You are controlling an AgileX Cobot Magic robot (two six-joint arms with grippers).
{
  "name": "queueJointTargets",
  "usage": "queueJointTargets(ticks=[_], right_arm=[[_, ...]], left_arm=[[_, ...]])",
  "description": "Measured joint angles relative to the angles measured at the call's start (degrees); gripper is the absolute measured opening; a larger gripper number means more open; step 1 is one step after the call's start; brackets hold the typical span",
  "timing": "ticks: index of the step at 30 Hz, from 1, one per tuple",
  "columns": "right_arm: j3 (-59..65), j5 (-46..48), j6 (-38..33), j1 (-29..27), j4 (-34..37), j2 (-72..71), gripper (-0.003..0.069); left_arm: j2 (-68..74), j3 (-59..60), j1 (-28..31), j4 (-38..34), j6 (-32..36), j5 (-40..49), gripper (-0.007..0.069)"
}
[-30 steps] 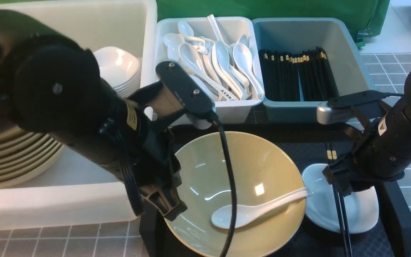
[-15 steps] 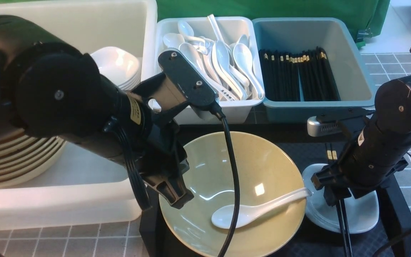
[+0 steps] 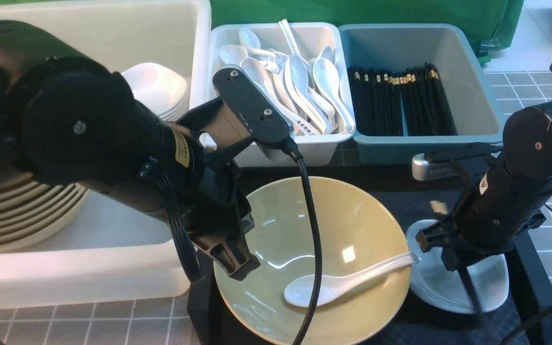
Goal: On grey table put chopsticks spoon bowls plates into blue grey white boxes.
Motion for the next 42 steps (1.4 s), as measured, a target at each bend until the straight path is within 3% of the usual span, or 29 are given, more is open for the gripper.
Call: queueJointTargets(ticks=[11,17,25,33,37,42], right_arm=[[-0.1,0.9,-1.9,0.0,0.0,-1.6,0.016],[-1.7,4.2,-5.6,0.0,0.0,-10.2,0.016],[-14.3,5.9,-9.8,0.0,-0.5,-11.9,0.016],[-35.5,3.7,-11.0,-1.2,-1.0,-0.2,0.016],[-45.9,1.9,-10.3,-3.8,-1.0,7.8,0.016],[-55.7,-3.3,-6.8,-7.3,-1.0,18.4,0.016]], left_arm=[[0.0,0.0,0.0,0.0,-0.1,1.5,-0.0008],[0.0,0.0,0.0,0.0,-1.4,-0.1,-0.0008],[3.1,-4.1,0.1,-2.1,-3.5,-5.4,-0.0008],[12.1,-19.0,9.3,-4.6,0.7,-0.5,-0.0008],[12.6,-21.6,14.9,-9.7,5.1,-5.1,-0.0008],[12.7,-21.7,17.5,-13.4,8.4,-11.6,-0.0008]])
